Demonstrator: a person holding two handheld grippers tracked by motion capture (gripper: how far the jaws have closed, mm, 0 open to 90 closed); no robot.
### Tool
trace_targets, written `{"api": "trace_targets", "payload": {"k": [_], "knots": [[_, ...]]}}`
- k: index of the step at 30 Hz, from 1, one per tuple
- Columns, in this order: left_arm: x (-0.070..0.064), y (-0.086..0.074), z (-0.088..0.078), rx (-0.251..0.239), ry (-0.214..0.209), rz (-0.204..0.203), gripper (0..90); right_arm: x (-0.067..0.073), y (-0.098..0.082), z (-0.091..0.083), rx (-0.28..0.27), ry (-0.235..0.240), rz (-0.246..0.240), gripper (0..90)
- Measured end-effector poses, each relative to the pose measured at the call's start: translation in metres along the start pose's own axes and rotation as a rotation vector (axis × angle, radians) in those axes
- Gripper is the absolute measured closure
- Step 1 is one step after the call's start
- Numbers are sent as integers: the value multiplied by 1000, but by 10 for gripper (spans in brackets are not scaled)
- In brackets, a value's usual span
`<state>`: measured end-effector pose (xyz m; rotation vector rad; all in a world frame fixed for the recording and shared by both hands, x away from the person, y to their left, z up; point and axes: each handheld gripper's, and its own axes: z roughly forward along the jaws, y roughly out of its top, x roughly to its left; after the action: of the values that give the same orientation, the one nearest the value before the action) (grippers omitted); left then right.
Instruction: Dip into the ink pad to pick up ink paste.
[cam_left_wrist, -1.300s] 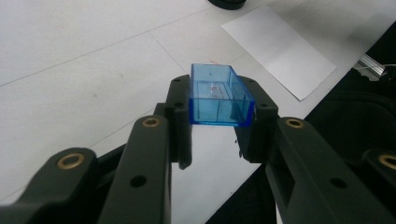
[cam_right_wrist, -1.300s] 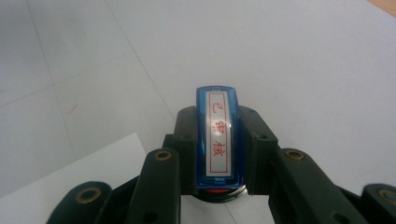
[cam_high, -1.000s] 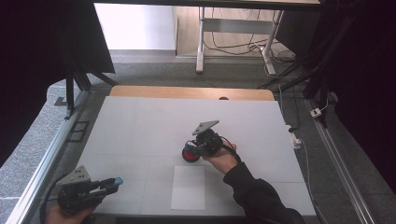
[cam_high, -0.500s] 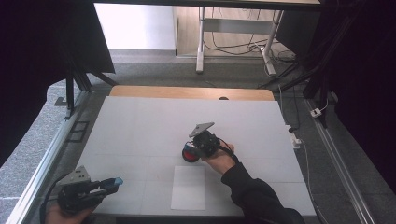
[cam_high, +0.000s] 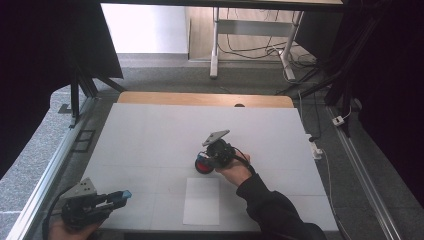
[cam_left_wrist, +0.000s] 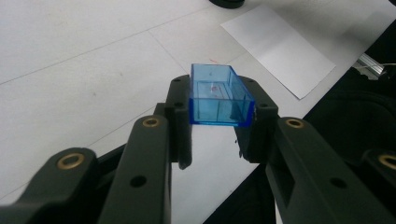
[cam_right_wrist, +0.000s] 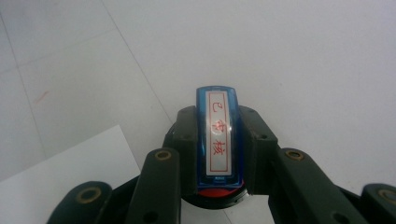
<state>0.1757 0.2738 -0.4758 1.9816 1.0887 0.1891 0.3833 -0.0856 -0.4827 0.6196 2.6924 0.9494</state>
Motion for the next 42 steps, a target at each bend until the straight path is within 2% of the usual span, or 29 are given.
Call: {"api": "trace_targets", "payload": {"k": [3, 11, 14, 26, 29, 42], "knots": [[0, 0, 0, 1, 0, 0, 688, -6, -2, 0, -14, 27, 50, 712], [0, 0, 0, 2, 0, -1, 687, -17, -5, 1, -34, 86, 140, 713], [0, 0, 0, 3, 0, -1, 687, -14, -3, 1, -25, 68, 116, 713], [0, 0, 1, 3, 1, 0, 687, 9, 4, 2, 19, -60, -44, 713], [0, 0, 1, 3, 0, 1, 688, 10, 4, 2, 21, -67, -52, 713], [0, 0, 1, 8, -5, -2, 688, -11, -4, 2, -32, 48, 117, 713]]}}
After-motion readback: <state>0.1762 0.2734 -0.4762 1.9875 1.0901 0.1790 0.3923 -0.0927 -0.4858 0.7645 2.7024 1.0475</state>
